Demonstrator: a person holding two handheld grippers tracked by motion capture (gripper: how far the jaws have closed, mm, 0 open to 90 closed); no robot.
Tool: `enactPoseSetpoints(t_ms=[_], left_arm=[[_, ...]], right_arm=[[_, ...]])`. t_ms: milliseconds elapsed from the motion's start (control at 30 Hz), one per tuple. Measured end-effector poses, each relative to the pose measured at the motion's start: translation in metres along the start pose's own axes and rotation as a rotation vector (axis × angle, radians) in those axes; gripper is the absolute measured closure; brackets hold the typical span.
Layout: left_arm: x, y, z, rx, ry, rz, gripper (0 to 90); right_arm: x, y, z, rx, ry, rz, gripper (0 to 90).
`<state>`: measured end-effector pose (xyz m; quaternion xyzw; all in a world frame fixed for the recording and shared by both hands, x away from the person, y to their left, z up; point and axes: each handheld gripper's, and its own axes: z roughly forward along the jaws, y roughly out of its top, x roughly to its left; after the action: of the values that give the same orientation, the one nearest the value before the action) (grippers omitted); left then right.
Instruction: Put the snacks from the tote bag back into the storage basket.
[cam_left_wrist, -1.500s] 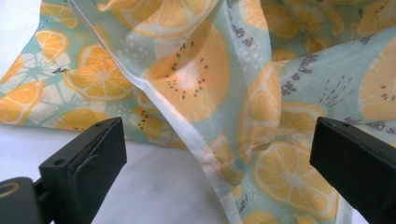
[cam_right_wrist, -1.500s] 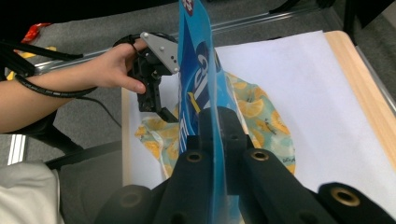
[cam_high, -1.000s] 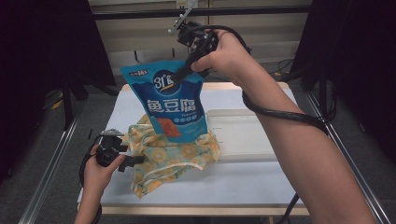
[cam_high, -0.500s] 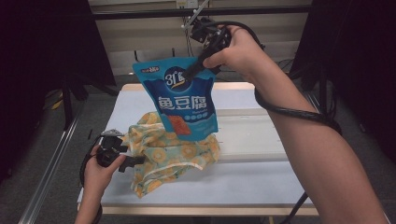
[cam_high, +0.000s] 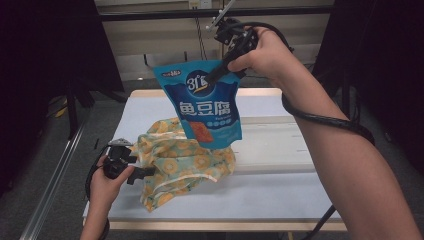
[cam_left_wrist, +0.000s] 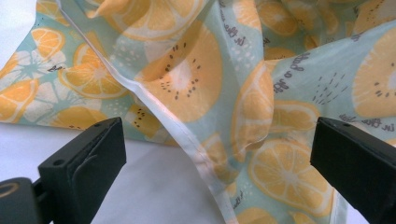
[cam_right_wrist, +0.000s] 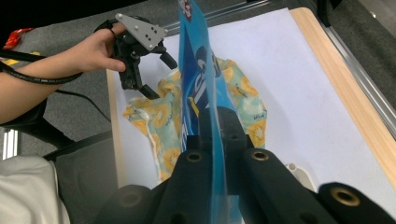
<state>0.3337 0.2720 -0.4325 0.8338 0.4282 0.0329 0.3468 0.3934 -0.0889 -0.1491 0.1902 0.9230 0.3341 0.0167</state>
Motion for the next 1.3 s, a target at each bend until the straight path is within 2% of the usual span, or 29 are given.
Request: enactPoseSetpoints(t_ms=[167,333,933,1100,1200,1300], left_arm=[[0.000,0.000,0.000,0.001,0.000,0.000,3.3],[0.000,0.000,0.000,0.009,-0.003,0.003,3.3],[0.000,-0.001,-0.001,-0.021,0.003,-0.014,3.3],[0.002,0.000,-0.003,-0.011,-0.003,-0.003,3.2],[0.001,-0.001,-0.002,-0.022,0.006,-0.008,3.2],[0.001,0.000,-0.003,-0.015,-0.005,-0.004,3.2]], right_arm=[[-0.005,-0.004,-0.004,-0.012,-0.001,0.008,90.0],[-0.007,-0.008,-0.007,0.000,-0.009,0.020,90.0],[-0.015,-0.023,-0.016,-0.005,-0.030,0.045,90.0],[-0.019,-0.029,-0.018,-0.018,-0.031,0.056,90.0],[-0.020,-0.032,-0.020,-0.014,-0.033,0.060,90.0],[-0.022,-0.035,-0.021,-0.009,-0.033,0.066,90.0]])
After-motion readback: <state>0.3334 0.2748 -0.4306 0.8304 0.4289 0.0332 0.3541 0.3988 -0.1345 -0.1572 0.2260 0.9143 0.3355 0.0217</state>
